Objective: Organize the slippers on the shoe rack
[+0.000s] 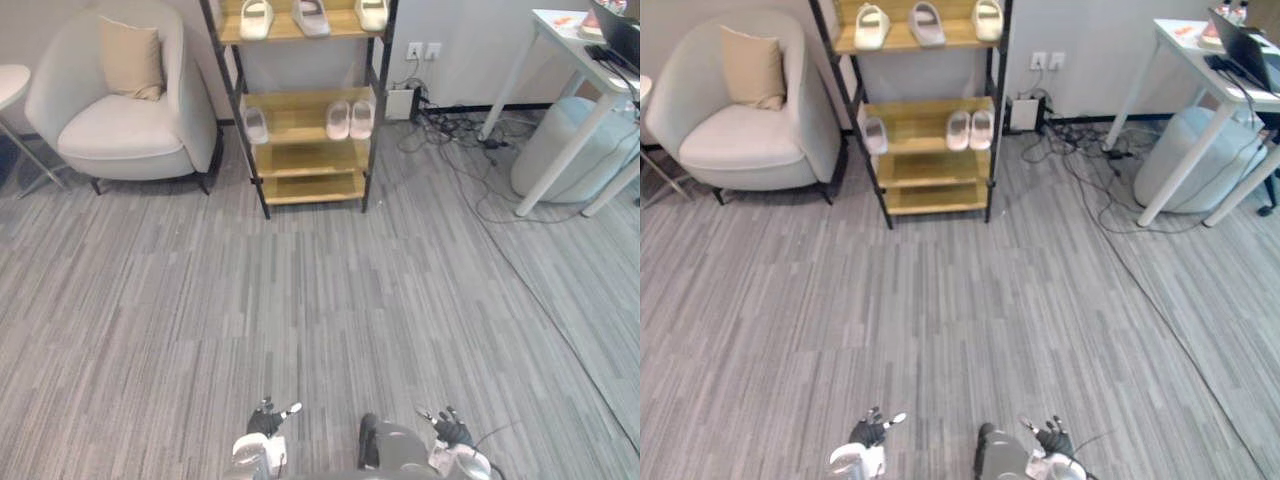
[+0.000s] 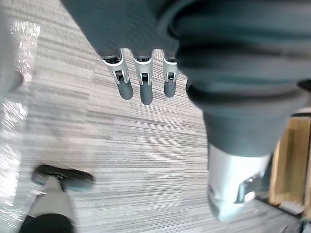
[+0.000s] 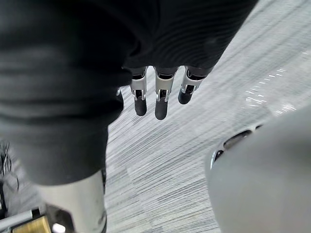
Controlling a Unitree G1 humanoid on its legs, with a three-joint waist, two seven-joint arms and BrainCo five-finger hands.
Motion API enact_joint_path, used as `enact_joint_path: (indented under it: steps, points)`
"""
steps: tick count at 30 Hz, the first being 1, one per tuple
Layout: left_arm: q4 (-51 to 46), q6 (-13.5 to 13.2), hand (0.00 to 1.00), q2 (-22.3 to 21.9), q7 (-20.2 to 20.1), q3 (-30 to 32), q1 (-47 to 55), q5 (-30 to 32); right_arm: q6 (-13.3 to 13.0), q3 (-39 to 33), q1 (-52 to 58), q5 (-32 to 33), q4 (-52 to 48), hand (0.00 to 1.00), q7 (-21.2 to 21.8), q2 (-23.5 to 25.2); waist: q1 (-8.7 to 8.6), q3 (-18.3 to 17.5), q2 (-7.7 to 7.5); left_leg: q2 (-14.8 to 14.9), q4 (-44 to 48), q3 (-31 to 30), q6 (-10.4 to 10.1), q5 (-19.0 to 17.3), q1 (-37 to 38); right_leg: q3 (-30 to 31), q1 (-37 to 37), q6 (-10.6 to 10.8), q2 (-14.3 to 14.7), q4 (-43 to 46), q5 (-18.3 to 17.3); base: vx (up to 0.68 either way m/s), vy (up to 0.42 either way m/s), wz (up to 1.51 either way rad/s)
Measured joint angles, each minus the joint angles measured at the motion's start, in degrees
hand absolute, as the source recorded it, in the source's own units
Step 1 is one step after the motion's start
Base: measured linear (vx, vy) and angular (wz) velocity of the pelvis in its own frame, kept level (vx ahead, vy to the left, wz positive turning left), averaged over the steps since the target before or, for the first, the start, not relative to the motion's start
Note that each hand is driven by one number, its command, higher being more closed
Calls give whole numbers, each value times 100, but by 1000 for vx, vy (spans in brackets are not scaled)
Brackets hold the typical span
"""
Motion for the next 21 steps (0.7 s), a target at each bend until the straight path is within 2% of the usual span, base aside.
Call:
enact_joint_path:
  steps: [1, 3, 4, 6, 7, 8, 9, 10, 11, 12, 13, 14, 15, 16, 18, 19, 20, 21]
  points:
    - [-69, -5, 0, 17, -2, -7, 5, 0, -2, 46, -30, 1, -1, 0, -1, 19, 28, 12, -27, 80, 346, 133, 24, -112, -251, -11, 306, -37, 38, -145, -90, 402, -185, -13]
    - [-140, -25, 0, -11, -9, -35, 6, -2, -1, 61, -25, 12, 4, 0, -5, 55, 41, 8, -65, 106, 181, 562, 201, -327, -763, -5, 744, 51, 43, -475, -121, 282, -110, -11]
    - [-159, -57, 0, -9, -16, -47, -2, -2, 2, 60, -33, 22, 2, 0, -9, 58, 44, 11, -59, 79, -111, 741, 263, -365, -945, 18, 891, 110, 47, -613, -156, 272, -41, -13]
    - [-263, -81, 0, -9, -12, -80, -1, -1, 15, 32, -40, 36, 0, 0, -27, 67, 82, 3, -43, -222, -1623, 1031, 318, -339, -1267, 84, 1193, 211, 35, -907, -191, 427, 15, -18]
    - [-264, -82, 0, -9, -10, -82, -2, -2, 35, 28, -44, 36, 2, 0, -33, 74, 107, 2, -46, -390, -2296, 1053, 370, -222, -1298, 121, 1302, 277, 17, -995, -241, 422, 72, -28]
    - [-273, -82, 0, -9, -11, -85, -6, 0, 35, 29, -50, 32, 4, 0, -44, 91, 155, -4, -52, -605, -3099, 1029, 460, 146, -1305, 200, 1440, 363, -19, -1086, -342, 577, 173, -49]
    - [-289, -81, 0, -10, -10, -89, -8, 0, 40, 45, -39, 29, 26, 0, -53, 123, 250, -71, -119, -745, -3272, 969, 551, 618, -1243, 368, 1510, 454, -69, -1153, -422, 533, 181, -61]
    - [-276, -80, 0, -4, -11, -98, -8, 2, 48, 55, -51, 28, 43, 0, -56, 161, 308, -168, -237, -900, -3298, 981, 758, 739, -1255, 534, 1525, 527, -172, -1206, -467, 724, 218, -50]
    - [-254, -55, 0, 35, -11, -95, -23, 12, 44, 95, -28, 13, 34, 0, -54, 279, 284, -275, -348, -980, -3150, 1076, 925, 644, -1257, 608, 1575, 584, -330, -1223, -445, 628, 172, -30]
    - [-288, -65, 0, 55, -16, -95, -46, 50, 56, 128, -32, -8, 31, 0, -45, 362, 288, -238, -432, -963, -2862, 1177, 957, 676, -1259, 712, 1561, 682, -413, -993, -385, 592, 164, -25]
    - [-273, -67, 0, 71, -18, -107, -47, 57, 57, 155, -23, -16, 21, 0, -21, 404, 339, -269, -483, -978, -2772, 1274, 976, 613, -1153, 854, 1419, 705, -465, -459, -372, 508, 178, -33]
    - [-229, -62, 0, 116, -14, -225, -45, 58, 57, 145, -22, -22, 19, 0, -1, 429, 349, -294, -501, -1038, -2903, 1314, 978, 478, -865, 905, 1184, 815, -537, 329, -308, 489, 161, -25]
    - [-101, -40, 0, 182, -30, -445, -42, 61, 46, 123, -38, -27, -7, 0, 9, 446, 294, -290, -506, -1129, -3112, 1302, 979, 353, -488, 915, 721, 1210, -680, 1697, 44, 594, 157, 6]
    - [-21, 9, 0, 218, -34, -575, -50, 71, 33, 117, -37, -31, -77, 0, 18, 443, 215, -259, -507, -1202, -3200, 1208, 1019, 294, -193, 920, 304, 1367, -811, 2718, 229, 498, 81, 29]
    - [5, 46, 0, 209, -32, -665, -67, 99, 49, 69, -12, -70, -212, 0, 18, 418, 179, -221, -470, -1223, -3388, 1084, 1077, 232, 261, 751, -30, 1159, -882, 3491, 83, 388, 15, 35]
    - [17, 50, 0, 189, -21, -663, -51, 96, 39, -40, 8, -90, -246, 0, 27, 406, 176, -172, -405, -1188, -3709, 983, 1078, 231, 738, 497, -274, 896, -905, 3644, -116, 464, -29, 42]
    - [43, 49, 0, 194, -19, -656, -56, 95, 31, -88, -4, -141, -247, 0, 31, 378, 154, -153, -374, -1140, -3946, 882, 1077, 233, 1075, 258, -392, 753, -906, 3411, -300, 462, -50, 47]
    - [55, 46, 0, 198, -16, -646, -58, 96, 31, -96, -5, -187, -243, 0, 40, 362, 130, -152, -374, -1113, -4050, 850, 1076, 232, 1231, 149, -498, 697, -908, 3136, -392, 519, -143, 55]
